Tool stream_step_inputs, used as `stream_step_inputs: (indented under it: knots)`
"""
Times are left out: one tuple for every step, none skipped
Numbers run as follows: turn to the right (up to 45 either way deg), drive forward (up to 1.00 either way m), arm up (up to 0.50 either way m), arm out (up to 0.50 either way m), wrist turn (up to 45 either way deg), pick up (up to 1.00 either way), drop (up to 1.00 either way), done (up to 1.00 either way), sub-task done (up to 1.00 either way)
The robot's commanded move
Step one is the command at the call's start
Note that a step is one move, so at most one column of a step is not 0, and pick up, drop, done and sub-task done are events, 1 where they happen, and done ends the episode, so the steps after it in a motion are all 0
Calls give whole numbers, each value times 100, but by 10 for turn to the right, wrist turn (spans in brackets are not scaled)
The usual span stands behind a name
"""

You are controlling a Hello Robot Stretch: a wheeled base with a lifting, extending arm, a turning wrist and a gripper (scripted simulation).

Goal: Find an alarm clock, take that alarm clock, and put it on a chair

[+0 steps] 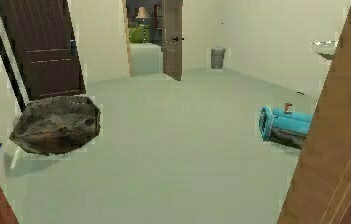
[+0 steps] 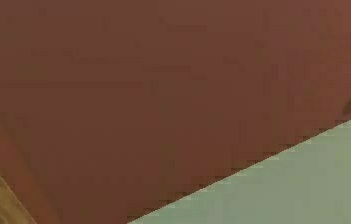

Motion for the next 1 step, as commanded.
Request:
stream_step_inputs:
  knots:
    - [-240,0,0,0,0,0,0,0,0]
